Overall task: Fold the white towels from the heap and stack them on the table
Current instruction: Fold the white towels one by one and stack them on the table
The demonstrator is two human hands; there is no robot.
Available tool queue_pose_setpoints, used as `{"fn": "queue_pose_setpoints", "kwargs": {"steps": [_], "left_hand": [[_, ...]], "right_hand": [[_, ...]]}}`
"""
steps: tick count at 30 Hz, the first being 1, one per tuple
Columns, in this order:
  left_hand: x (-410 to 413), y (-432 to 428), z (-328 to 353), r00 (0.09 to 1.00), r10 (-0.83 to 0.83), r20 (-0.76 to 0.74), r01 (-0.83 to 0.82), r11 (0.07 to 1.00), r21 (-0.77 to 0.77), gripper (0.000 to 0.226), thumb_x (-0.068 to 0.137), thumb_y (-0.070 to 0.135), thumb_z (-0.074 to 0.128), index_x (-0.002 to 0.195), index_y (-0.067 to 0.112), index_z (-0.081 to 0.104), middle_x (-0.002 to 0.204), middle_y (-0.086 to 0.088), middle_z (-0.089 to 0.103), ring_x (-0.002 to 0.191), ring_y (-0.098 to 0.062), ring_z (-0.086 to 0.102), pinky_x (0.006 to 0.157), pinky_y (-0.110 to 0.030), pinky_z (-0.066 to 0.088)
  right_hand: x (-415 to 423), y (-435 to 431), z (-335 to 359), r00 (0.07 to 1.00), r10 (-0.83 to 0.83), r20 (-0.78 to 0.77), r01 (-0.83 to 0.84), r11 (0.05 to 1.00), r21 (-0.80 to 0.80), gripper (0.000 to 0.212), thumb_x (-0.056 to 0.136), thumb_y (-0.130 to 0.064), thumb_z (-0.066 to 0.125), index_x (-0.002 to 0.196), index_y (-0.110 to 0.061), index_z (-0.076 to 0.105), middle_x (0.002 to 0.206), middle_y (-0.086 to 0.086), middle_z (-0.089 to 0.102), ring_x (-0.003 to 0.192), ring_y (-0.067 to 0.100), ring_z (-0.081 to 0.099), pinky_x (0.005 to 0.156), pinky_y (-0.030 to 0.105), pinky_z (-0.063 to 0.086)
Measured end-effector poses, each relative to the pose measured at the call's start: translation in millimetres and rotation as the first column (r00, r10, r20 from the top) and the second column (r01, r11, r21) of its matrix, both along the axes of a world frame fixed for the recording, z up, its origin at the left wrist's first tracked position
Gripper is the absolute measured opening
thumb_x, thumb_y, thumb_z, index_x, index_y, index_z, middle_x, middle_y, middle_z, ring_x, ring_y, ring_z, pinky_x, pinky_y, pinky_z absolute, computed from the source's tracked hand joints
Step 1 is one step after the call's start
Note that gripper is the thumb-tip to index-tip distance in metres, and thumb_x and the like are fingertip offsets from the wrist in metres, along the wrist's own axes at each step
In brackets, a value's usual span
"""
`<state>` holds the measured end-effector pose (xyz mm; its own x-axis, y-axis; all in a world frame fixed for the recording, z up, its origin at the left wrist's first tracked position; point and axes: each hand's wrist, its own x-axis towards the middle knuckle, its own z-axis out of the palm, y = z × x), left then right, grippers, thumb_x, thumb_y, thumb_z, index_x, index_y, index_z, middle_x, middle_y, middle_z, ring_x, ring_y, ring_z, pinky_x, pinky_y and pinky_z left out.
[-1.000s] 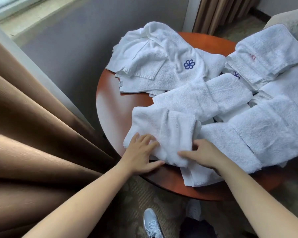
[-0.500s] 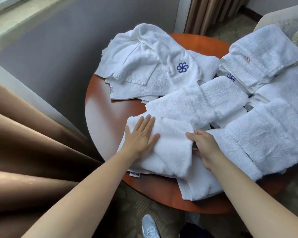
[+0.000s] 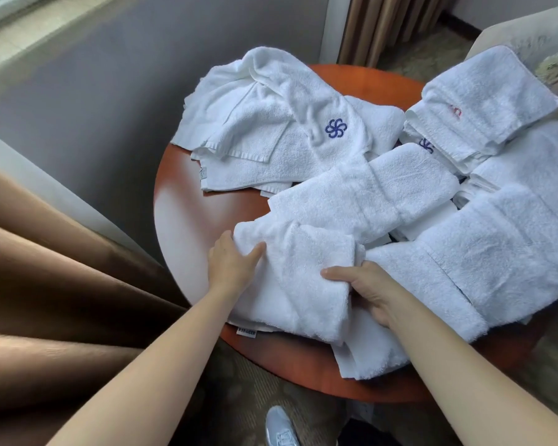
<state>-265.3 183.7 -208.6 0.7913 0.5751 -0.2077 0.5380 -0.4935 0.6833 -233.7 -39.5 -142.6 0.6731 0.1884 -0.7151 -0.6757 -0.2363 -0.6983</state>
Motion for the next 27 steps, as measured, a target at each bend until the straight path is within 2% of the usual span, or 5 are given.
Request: {"fn": "queue_pose_setpoints", "kwargs": {"steps": [5, 9, 11, 18, 27], "left_hand": [[-1.4, 7.5, 10.0, 0.985, 0.073, -0.155, -0.122, 0.934, -0.335, 0.080, 0.068, 0.058, 0.074, 0.131, 0.016, 0.048, 0.125, 0.001, 0.057, 0.111, -0.021, 0.056, 0.087, -0.034, 0.046], [-11.9, 11.4, 25.4, 0.984, 0.008, -0.179, -0.125, 0.744, -0.657, 0.040, 0.072, 0.044, 0.080, 0.100, 0.018, 0.068, 0.104, -0.002, 0.072, 0.094, -0.016, 0.066, 0.076, -0.028, 0.047], [-21.2, 11.3, 32.4, 0.990, -0.063, -0.124, -0.053, 0.648, -0.760, 0.051, 0.066, 0.043, 0.083, 0.107, 0.016, 0.070, 0.106, -0.002, 0.073, 0.099, -0.017, 0.068, 0.078, -0.027, 0.048], [-43.5, -4.0, 47.8, 0.983, -0.051, 0.177, 0.182, 0.411, -0.893, 0.078, 0.060, 0.028, 0.077, 0.133, 0.011, 0.054, 0.126, -0.013, 0.064, 0.118, -0.026, 0.060, 0.096, -0.037, 0.047], [-48.6, -49.6, 80.8, 0.995, 0.069, 0.070, 0.048, 0.280, -0.959, 0.037, 0.060, 0.019, 0.072, 0.097, 0.012, 0.071, 0.095, -0.011, 0.073, 0.087, -0.025, 0.070, 0.082, -0.037, 0.052]], "right_hand": [[-2.9, 5.7, 9.8, 0.993, 0.030, 0.113, -0.039, 0.996, 0.078, 0.036, 0.080, -0.003, 0.070, 0.113, -0.015, 0.063, 0.106, 0.006, 0.072, 0.099, 0.023, 0.068, 0.093, 0.043, 0.053], [-0.5, -2.3, 23.5, 0.990, 0.065, 0.129, -0.094, 0.968, 0.234, 0.042, 0.081, 0.003, 0.067, 0.121, -0.011, 0.060, 0.113, 0.011, 0.070, 0.103, 0.026, 0.068, 0.090, 0.042, 0.055], [-0.2, -7.2, 29.6, 0.985, 0.107, 0.137, -0.144, 0.944, 0.297, 0.051, 0.071, 0.001, 0.071, 0.120, -0.007, 0.060, 0.113, 0.013, 0.070, 0.104, 0.027, 0.068, 0.086, 0.039, 0.056], [1.1, -30.3, 47.3, 0.979, 0.116, 0.170, -0.173, 0.911, 0.373, 0.048, 0.061, 0.000, 0.065, 0.109, -0.005, 0.067, 0.109, 0.018, 0.070, 0.102, 0.034, 0.068, 0.082, 0.044, 0.054], [15.5, -68.4, 71.3, 0.982, 0.178, -0.067, -0.134, 0.896, 0.423, 0.026, 0.082, -0.010, 0.054, 0.098, -0.001, 0.073, 0.100, 0.019, 0.069, 0.089, 0.032, 0.069, 0.077, 0.038, 0.057]]}}
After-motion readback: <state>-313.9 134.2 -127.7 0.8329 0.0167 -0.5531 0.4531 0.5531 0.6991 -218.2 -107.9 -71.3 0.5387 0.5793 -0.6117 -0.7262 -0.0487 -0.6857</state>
